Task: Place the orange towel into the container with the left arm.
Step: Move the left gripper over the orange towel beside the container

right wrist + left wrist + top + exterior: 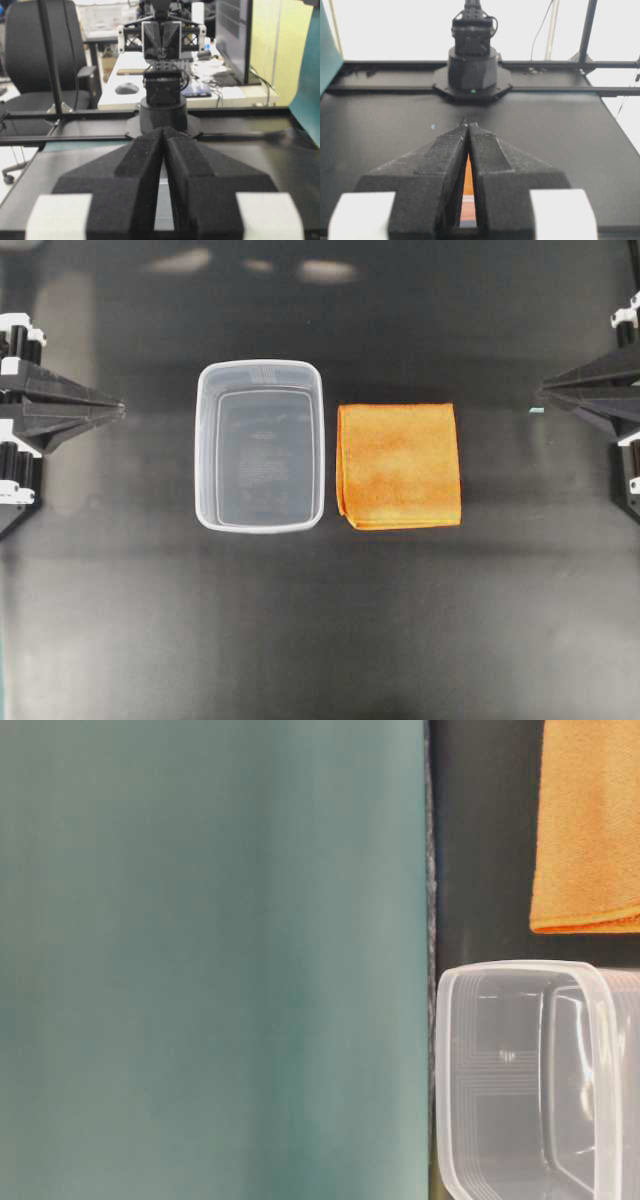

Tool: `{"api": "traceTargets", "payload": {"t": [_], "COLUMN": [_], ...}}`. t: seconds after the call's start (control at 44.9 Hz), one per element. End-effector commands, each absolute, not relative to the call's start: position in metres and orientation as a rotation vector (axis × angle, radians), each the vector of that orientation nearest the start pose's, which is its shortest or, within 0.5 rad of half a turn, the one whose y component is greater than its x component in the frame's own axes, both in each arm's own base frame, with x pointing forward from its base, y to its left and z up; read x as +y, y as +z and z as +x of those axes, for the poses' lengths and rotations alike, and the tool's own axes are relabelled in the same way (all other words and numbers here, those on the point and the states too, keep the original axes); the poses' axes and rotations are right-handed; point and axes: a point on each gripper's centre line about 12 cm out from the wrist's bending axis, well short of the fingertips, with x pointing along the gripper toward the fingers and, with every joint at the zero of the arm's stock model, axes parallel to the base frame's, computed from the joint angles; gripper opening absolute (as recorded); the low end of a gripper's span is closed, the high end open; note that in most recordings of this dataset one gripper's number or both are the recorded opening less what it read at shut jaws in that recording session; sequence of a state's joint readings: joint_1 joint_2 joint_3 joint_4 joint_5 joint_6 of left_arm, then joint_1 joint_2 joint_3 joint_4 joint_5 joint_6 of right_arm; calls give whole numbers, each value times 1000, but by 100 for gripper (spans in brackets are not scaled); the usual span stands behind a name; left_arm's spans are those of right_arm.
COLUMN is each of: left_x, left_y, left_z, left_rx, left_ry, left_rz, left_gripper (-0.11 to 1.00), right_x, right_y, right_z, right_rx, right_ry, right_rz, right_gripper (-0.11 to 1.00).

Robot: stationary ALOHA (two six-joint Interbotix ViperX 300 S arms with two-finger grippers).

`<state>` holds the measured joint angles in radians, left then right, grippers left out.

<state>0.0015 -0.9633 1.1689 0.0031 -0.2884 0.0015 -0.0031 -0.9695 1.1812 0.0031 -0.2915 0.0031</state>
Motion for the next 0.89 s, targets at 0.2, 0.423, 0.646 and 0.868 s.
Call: {"api": "traceTargets", "payload": {"t": [0.2,0.423,0.646,0.868], "left_x": [0,1,2,3], "left_y": [317,337,340,336], "left_z": [224,249,286,322], "left_rx": [80,181,321,450], "left_ry": [-1,1,4,7], "left_rz": [38,54,56,57], "left_gripper": [1,1,1,1], "right_x": [0,-3,-7,-7], "right_y": [304,299,297,296], "right_z": [198,201,201,200], "right_rx": [-133,-109,-92,-85], "right_ry": [1,-13,-34,-34], "right_rz": [34,59,110,113], "right_gripper": [1,1,6,61]}}
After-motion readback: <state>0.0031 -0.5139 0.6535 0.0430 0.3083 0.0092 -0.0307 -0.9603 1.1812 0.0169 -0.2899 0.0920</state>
